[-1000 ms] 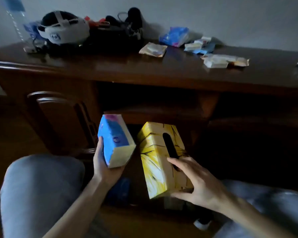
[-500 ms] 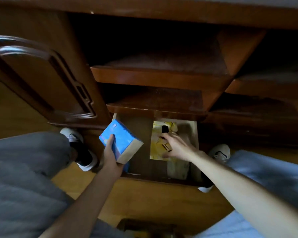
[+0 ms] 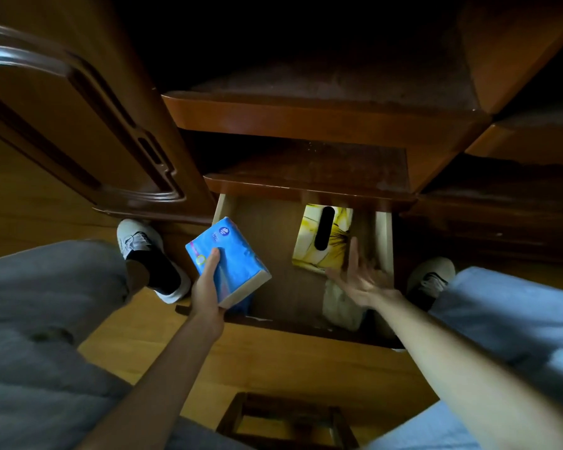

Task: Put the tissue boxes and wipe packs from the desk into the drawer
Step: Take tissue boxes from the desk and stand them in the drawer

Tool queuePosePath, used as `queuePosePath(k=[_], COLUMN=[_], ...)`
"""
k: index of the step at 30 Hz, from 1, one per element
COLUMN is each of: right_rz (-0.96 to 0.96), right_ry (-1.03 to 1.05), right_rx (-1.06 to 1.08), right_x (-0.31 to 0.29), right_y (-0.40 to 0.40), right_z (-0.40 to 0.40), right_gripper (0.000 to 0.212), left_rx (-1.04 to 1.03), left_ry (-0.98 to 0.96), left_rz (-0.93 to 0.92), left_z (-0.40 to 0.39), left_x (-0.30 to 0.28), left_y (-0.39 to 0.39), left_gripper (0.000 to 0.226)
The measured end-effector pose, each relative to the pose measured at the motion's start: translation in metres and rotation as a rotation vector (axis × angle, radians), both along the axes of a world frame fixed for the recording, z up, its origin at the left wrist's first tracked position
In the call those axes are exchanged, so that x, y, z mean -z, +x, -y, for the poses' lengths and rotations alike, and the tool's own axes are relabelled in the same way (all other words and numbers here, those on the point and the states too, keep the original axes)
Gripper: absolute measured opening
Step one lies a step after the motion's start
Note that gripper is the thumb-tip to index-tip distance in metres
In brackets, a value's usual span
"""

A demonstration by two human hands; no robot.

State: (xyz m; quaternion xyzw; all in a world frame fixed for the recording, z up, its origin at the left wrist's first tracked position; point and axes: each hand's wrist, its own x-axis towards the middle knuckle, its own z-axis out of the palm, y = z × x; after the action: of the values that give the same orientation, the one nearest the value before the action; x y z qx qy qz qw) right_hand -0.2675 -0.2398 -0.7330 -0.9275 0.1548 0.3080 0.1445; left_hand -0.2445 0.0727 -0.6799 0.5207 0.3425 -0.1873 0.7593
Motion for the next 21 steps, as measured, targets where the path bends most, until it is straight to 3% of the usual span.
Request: queuePosePath(k=[3,6,8,10,13,17,21], right_rz=[-0.195,-0.190,-0.205,-0.239,-0.232,-0.048,0.162], right_ry=[-0.114,-0.300,-0.311,-0.273,-0.112,0.429,0.480], right_rx=[0.017,-0.204,-0.284,-0.249,-0.143,0.303,0.476], right_x=[0.011,-0.001,-0.020,-0.044,-0.077,-0.087,-0.073], right_y=[-0.005,-0.001,0.008,0.023,0.046,0.063,0.084], right_z=[-0.014,-0.017,-0.015,-0.015,-0.022,-0.060,-0.100], right_gripper=[0.092,0.062,0.040,0.035,0.034,0.045,0.038], left_rx=[-0.012,-0.061,-0.104,-0.157,-0.211,-0.262,-0.349], left_ry=[0.050,0.076,0.076,0.062,0.034,0.056,0.073], left_rz=[-0.014,-0.030,-0.026,-0.027,-0.021,0.012,0.036], left_z=[-0.002,-0.003,-0.003,-0.003,-0.003,-0.006,-0.020], left_x=[0.000,-0.002,-0.003,-0.005,-0.009,-0.014,-0.018], left_y=[0.001,0.001,0.002,0.005,0.010,0.012,0.013], left_gripper=[0.053,0.046,0.047,0.047,0.043,0.046,0.052])
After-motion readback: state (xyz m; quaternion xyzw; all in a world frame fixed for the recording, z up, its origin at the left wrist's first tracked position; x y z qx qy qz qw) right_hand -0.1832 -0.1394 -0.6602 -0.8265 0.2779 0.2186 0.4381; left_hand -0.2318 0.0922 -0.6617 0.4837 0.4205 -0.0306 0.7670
